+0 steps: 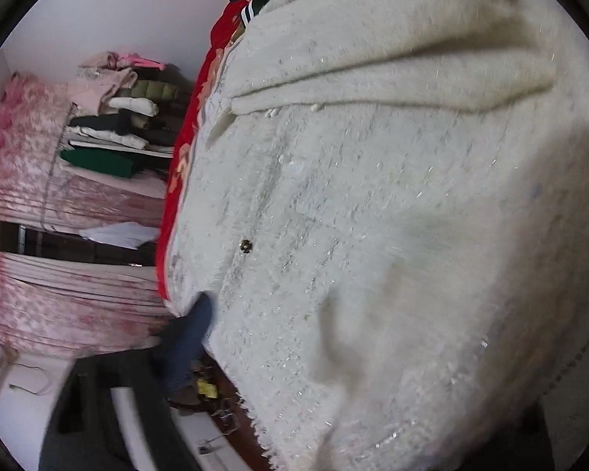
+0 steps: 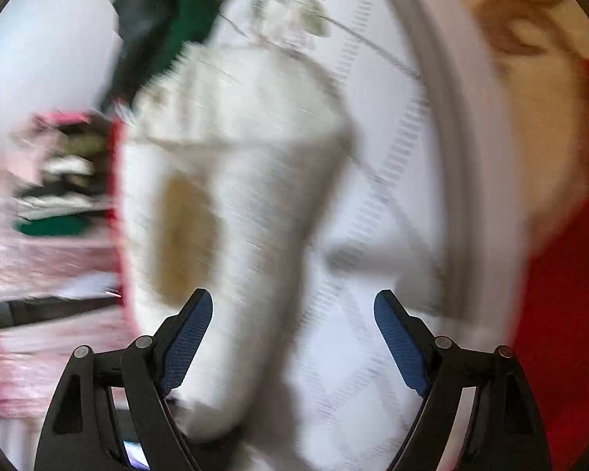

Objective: Fold large clothes

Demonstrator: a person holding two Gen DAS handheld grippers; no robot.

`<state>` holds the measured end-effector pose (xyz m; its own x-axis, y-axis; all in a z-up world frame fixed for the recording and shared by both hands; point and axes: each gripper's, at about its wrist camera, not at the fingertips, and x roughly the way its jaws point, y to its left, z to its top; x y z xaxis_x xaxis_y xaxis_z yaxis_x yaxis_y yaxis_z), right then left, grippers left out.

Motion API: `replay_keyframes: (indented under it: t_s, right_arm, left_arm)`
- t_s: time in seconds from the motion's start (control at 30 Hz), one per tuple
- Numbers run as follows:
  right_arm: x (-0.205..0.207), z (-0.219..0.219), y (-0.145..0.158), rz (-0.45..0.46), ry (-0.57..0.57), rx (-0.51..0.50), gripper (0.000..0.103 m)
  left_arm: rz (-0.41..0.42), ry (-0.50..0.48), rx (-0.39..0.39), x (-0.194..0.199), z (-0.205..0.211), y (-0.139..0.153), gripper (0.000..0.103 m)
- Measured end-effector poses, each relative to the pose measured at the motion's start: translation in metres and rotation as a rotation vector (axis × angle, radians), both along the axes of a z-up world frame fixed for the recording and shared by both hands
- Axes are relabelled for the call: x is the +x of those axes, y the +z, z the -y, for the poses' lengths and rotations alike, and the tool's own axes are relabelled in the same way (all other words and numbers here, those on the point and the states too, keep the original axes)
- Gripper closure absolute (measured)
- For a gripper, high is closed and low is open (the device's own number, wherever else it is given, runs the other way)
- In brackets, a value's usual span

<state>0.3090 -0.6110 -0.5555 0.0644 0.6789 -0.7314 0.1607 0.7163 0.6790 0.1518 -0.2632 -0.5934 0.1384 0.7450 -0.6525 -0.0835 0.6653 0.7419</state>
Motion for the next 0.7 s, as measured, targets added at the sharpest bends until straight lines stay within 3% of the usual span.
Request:
replay_keyframes:
  t_s: [0.03,0.13,0.4,0.47,0.5,0.6,0.7]
  right_arm:
    - [0.007,-0.002,-0.002,0.001,-0.018,0.053,0.016]
    - [0.019,-0.017,-0.009,0.005,-0.059,0.146,0.001]
    - [0.026,-0.102,-0.047,-0.079,-0.042,0.230,0.001]
    - [0.035,-0.129,-0.059,-0.113,-0.062,0.202,0.029]
    - [0.045,-0.166,-0.076,-0.119,-0.066,0.171,0.067]
    - [0.048,-0.185,-0.057,-0.117,-0.103,0.125,0.076]
    - [0.053,-0.208,-0.014,-0.093,-0.091,0.075,0.078]
  left_arm:
    - [0.010,-0.006,-0.027,-0.001,0.002,0.005,0.053]
    - [0.020,-0.021,-0.084,-0.001,0.007,0.016,0.081]
    - [-0.001,-0.056,-0.142,0.007,0.000,0.028,0.083]
    - [-0.002,-0.062,-0.170,0.008,-0.004,0.034,0.084]
    - [0.003,-0.064,-0.191,0.009,-0.009,0.039,0.084]
    - [0.016,-0.062,-0.262,0.011,-0.027,0.058,0.085]
    - [0.039,-0.058,-0.341,0.013,-0.056,0.086,0.085]
